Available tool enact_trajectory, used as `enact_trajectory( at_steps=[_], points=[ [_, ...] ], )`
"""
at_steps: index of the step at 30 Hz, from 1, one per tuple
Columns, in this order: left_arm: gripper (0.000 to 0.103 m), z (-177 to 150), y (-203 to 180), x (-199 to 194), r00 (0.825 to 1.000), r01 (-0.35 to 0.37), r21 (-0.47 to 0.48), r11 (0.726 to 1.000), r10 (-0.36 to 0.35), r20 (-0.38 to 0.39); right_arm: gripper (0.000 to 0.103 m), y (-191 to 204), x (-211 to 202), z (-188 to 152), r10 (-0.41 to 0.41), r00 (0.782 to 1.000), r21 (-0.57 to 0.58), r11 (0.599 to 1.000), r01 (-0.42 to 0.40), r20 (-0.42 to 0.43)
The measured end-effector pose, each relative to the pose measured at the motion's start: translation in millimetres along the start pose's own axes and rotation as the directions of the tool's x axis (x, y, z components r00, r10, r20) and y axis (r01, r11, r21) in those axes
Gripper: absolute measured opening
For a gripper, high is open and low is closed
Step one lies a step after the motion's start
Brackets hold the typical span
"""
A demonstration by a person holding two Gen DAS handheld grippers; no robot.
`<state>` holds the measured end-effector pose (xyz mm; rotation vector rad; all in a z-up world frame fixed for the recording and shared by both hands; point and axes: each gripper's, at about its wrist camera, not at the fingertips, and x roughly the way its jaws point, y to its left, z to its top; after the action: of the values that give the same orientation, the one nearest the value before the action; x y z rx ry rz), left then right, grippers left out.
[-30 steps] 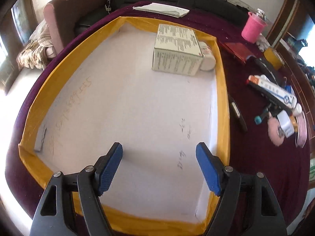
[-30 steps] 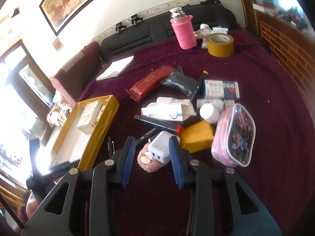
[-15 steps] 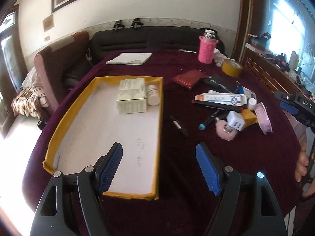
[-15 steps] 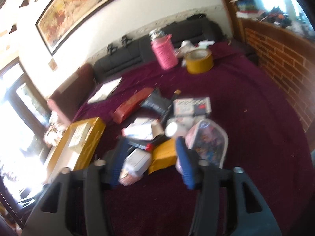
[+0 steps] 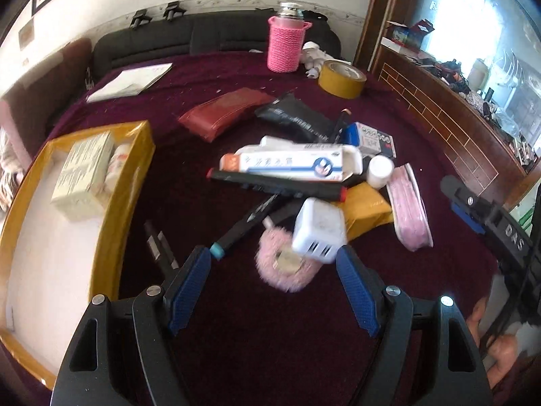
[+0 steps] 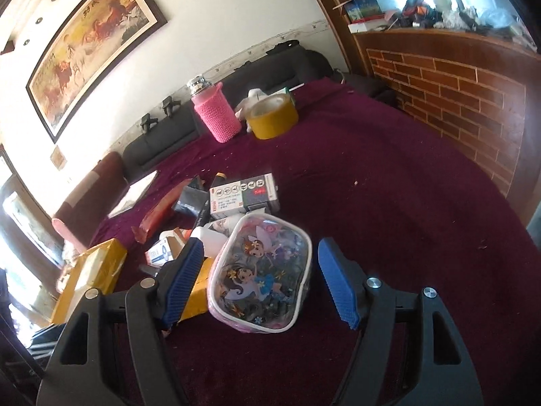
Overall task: Organize objects
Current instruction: 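Move both tools back over the cluttered items on the table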
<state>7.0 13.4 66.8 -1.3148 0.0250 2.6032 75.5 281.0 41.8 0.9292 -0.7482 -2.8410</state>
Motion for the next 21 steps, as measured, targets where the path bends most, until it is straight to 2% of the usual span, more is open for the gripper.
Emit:
enact_trajectory(
  at_steps=[5, 8, 9, 11, 14, 19, 20, 21],
  points=[
    [0.071, 14, -28, 27, 0.997, -0.076, 0.117, 0.990, 0.076, 0.007, 0.069, -2, 8, -3, 0.010, 0.999, 0.018, 1.000, -0.009, -0.035],
    [0.069, 14, -37, 41, 0.999, -0.052, 0.162, 0.985, 0.053, -0.004, 0.069, -4, 6, -3, 0.000, 1.000, 0.027, 1.000, 0.001, -0.029],
    [0.066, 15, -39, 44, 0.999, -0.035, 0.169, 0.985, 0.037, -0.012, 0.069, -5, 7, -4, -0.003, 1.000, 0.029, 1.000, 0.004, -0.031],
    [0.039, 14, -44, 46, 0.999, 0.025, 0.159, 0.987, -0.021, -0.028, 0.069, -4, 9, -4, -0.011, 0.999, 0.026, 1.000, 0.012, -0.039],
    [0.038, 11, -54, 43, 1.000, -0.005, 0.200, 0.980, 0.009, -0.018, 0.069, -1, 14, -5, -0.033, 0.998, 0.011, 0.999, 0.034, -0.047],
    [0.033, 5, -38, 16, 0.998, 0.064, 0.137, 0.989, -0.066, 0.011, 0.069, 2, 15, -6, -0.082, 0.996, -0.016, 0.997, 0.082, -0.039],
    [0.029, 3, -31, 4, 0.996, 0.078, 0.119, 0.990, -0.082, 0.028, 0.069, 2, 15, -6, -0.097, 0.995, -0.024, 0.995, 0.096, -0.033],
    [0.012, 0, -24, -8, 0.995, 0.081, 0.107, 0.991, -0.087, 0.049, 0.069, 3, 15, -7, -0.110, 0.993, -0.031, 0.994, 0.109, -0.031]
  ],
)
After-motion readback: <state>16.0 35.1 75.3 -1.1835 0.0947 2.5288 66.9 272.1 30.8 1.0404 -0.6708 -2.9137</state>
